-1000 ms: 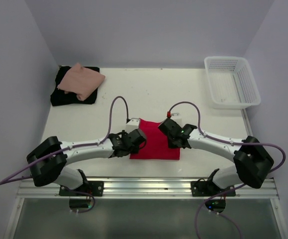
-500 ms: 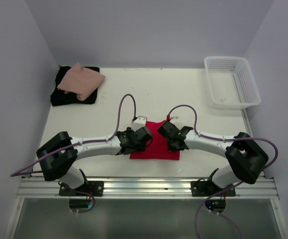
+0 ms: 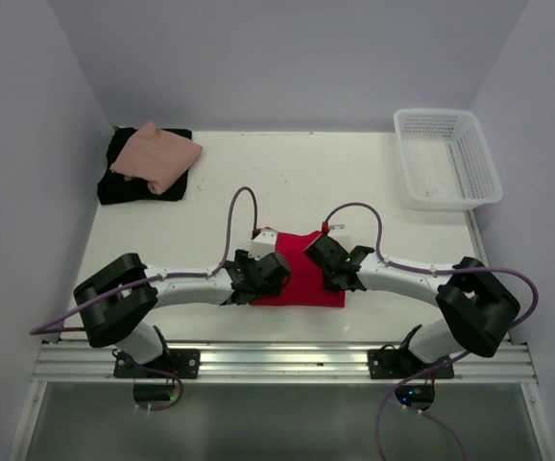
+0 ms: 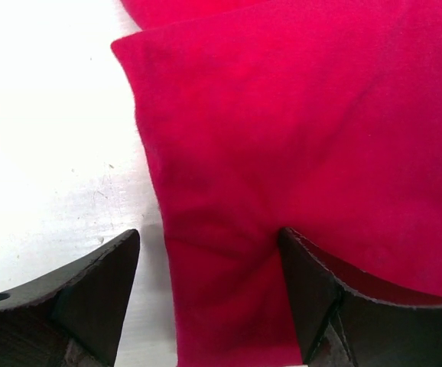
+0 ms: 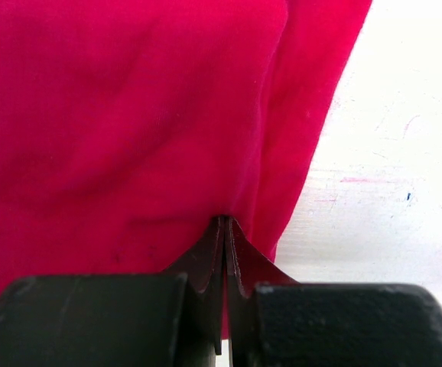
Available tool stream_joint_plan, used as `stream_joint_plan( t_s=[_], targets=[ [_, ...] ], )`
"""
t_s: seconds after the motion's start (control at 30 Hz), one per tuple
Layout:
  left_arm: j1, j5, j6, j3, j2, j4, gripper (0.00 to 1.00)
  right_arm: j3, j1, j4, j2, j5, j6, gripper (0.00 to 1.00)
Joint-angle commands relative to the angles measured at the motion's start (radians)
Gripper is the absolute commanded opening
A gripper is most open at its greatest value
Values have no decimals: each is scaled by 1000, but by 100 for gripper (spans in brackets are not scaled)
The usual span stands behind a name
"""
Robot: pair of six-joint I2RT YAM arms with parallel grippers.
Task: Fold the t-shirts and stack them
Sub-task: Fold the tshirt
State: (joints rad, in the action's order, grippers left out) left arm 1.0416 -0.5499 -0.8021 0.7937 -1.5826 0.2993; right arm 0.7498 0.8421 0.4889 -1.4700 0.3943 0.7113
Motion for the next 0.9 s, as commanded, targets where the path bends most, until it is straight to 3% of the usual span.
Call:
stream_joint_plan(
  t_s=[0.0,0.1,0.23,0.43,0.6,0.87],
  targets=[
    [-12,-7,-17,-98,9,-101,78,-46,2,-64,-44,-69,33,0],
    [-54,44,-17,-174,7,-224,78,-47,2,-73,-47,-80,34,0],
    [-110,178,4,-286,12,-504,78,-53,3,-75,-41,-83,33,0],
    [-178,358,41,-317,-71,-705,78,-61,2,-76,-35,-89,34,0],
    [-225,572,58,-288,-171,-830,78,-64,2,-81,-33,-95,34,0],
    [-238,778,89,-266,-244,-911,77,-78,3,-73,-13,-87,33,0]
  ],
)
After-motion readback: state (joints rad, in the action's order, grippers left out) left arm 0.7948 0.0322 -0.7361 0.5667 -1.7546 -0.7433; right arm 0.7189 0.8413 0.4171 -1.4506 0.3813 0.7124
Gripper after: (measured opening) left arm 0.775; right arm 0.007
